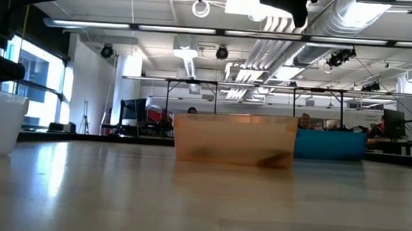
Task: Sort silverware by color (type)
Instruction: Put the golden spoon into the white bin
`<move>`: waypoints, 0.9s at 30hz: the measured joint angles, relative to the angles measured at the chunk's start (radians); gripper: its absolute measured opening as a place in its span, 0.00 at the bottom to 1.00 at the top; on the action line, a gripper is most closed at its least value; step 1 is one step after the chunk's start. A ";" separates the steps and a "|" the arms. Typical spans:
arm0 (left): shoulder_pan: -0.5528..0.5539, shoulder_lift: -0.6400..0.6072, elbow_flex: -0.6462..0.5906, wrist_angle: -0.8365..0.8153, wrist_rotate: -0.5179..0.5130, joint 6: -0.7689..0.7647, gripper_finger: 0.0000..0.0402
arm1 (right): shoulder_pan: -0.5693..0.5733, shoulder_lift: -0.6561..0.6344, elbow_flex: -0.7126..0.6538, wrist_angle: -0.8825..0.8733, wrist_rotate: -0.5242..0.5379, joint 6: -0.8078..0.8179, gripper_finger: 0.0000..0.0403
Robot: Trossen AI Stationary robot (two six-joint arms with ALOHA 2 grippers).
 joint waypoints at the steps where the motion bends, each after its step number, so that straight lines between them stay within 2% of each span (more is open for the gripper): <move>1: 0.000 0.017 0.000 0.002 -0.001 0.004 0.03 | 0.000 0.000 0.000 0.011 0.000 -0.007 0.52; 10: 0.000 0.132 0.006 0.020 -0.001 -0.027 0.04 | 0.000 -0.002 0.000 0.033 0.000 -0.035 0.52; 20: 0.000 0.110 0.000 0.025 0.001 -0.077 0.09 | 0.000 -0.002 0.000 0.033 -0.001 -0.035 0.52; 27: 0.000 0.110 0.000 0.041 0.043 -0.083 0.16 | 0.000 -0.002 0.000 0.033 -0.002 -0.035 0.52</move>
